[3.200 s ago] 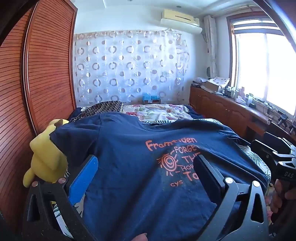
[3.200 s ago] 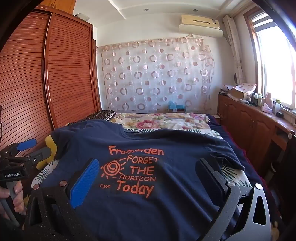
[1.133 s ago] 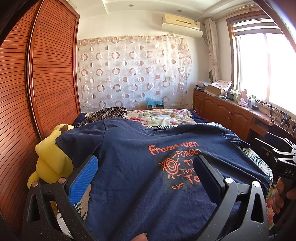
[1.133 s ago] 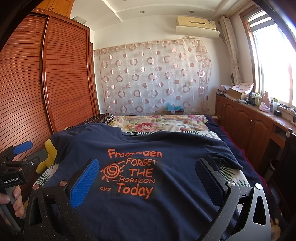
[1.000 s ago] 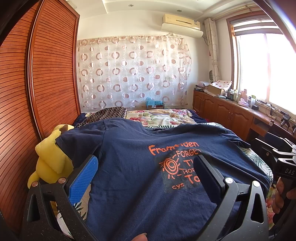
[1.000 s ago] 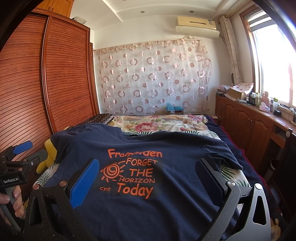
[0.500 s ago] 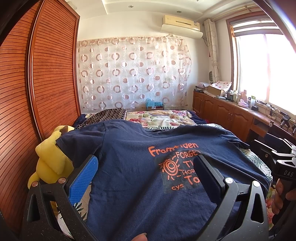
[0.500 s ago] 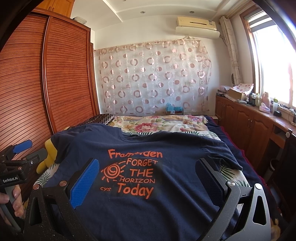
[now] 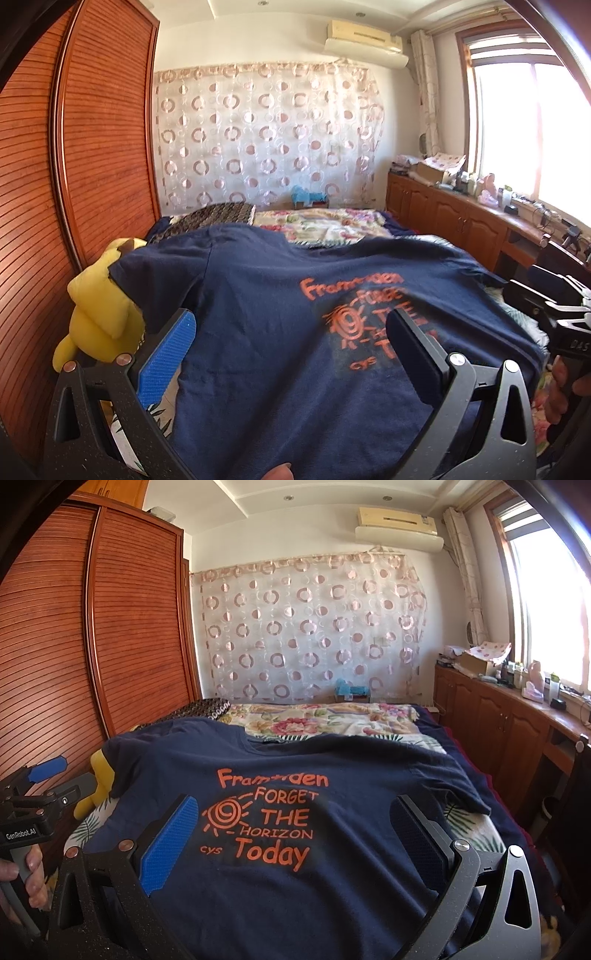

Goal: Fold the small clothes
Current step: 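Grasp the navy T-shirt's side edge with the left tool and fold it inward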

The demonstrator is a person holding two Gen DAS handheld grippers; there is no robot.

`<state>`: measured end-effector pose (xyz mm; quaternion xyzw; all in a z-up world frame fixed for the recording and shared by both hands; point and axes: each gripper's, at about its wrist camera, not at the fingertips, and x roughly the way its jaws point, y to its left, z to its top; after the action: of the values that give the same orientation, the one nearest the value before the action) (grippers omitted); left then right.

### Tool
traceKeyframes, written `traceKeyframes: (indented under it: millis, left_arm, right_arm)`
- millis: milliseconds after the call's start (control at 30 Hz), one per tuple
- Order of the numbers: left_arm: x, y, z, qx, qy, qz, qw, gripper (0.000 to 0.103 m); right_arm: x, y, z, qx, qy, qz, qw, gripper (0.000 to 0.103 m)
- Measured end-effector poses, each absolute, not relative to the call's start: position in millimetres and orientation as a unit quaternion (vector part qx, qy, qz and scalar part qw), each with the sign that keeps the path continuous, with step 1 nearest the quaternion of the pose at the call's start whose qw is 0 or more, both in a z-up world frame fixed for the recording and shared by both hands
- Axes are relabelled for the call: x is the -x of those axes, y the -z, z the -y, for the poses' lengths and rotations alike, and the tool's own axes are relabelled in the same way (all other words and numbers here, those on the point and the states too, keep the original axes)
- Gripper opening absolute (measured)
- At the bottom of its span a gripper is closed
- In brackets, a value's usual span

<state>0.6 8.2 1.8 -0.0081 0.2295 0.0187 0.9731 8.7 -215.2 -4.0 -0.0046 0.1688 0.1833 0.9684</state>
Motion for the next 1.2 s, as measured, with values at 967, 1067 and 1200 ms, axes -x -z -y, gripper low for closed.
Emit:
traceKeyframes:
  millis: [967,1067,1200]
  left_arm:
    - [-88,80,-174,0.083,-0.074,-0.368,0.923,0.072]
    - [-94,87,-183,0.1,-0.068,-0.384,0.915,0.06]
    - [-106,98,-188,0.106,-0.066,-0.407,0.905,0.053]
  right_arm:
    - [-133,13,190,0.075,-0.286,-0.252,0.921,0.103]
    - [-147,10,185,0.08,-0.292,-0.259,0.917,0.103]
    - [-167,9,178,0.08,-0.303,-0.274,0.909,0.103]
